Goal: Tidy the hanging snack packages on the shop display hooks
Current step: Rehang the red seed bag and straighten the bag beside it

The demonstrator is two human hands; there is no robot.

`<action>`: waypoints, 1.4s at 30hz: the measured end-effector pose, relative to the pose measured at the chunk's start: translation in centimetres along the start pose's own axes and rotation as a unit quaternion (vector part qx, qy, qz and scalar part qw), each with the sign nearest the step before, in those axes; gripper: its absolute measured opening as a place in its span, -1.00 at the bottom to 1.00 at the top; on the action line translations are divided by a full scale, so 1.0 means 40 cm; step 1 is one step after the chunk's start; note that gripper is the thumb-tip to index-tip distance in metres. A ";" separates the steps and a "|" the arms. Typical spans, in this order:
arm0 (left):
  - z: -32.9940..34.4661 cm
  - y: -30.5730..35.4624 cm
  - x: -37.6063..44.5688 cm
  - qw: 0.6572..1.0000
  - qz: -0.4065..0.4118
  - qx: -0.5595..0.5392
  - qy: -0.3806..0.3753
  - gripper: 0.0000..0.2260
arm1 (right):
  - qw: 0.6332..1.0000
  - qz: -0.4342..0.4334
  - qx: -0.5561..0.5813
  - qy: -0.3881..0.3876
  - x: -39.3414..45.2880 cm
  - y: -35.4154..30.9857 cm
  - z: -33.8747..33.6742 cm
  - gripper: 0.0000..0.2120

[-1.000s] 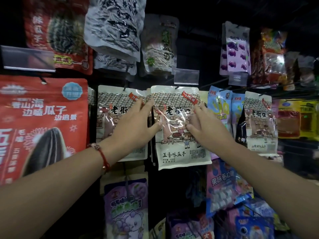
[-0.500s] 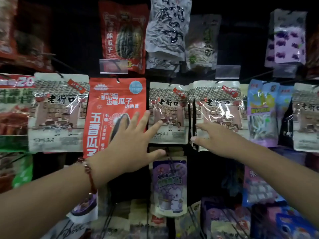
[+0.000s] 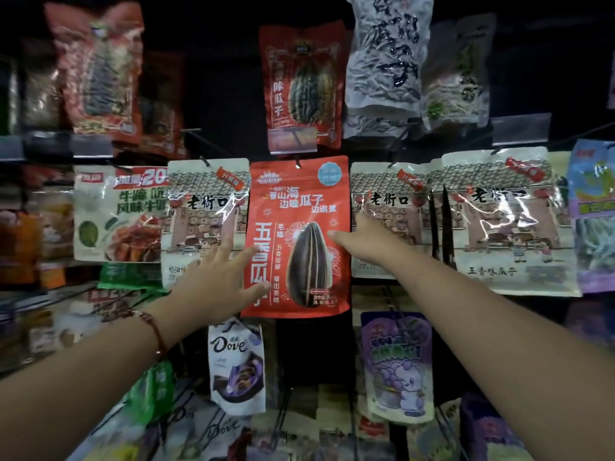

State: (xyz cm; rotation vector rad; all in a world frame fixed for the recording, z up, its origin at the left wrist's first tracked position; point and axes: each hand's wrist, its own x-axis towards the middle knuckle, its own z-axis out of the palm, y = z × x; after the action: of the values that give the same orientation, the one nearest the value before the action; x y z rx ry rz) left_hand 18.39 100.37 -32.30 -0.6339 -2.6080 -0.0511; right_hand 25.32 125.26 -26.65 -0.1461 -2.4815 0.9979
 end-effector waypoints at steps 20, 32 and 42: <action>-0.003 0.007 0.037 0.808 -0.111 -0.575 0.069 -0.16 | 0.931 -0.070 0.346 0.094 -0.050 -0.087 0.166 -0.65; -0.076 0.002 0.005 0.783 -0.054 -0.618 0.041 -0.72 | 0.888 -0.021 0.457 0.044 -0.070 -0.039 0.067 -0.61; -0.012 -0.024 -0.060 0.749 -0.072 -0.659 0.004 -0.57 | 0.880 0.005 0.476 0.007 -0.130 0.004 0.128 -0.61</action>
State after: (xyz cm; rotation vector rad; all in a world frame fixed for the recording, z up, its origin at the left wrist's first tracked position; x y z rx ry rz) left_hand 20.07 98.43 -32.86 -0.7863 -2.2075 -2.0300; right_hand 27.61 120.80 -31.95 0.1515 -1.7006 2.0580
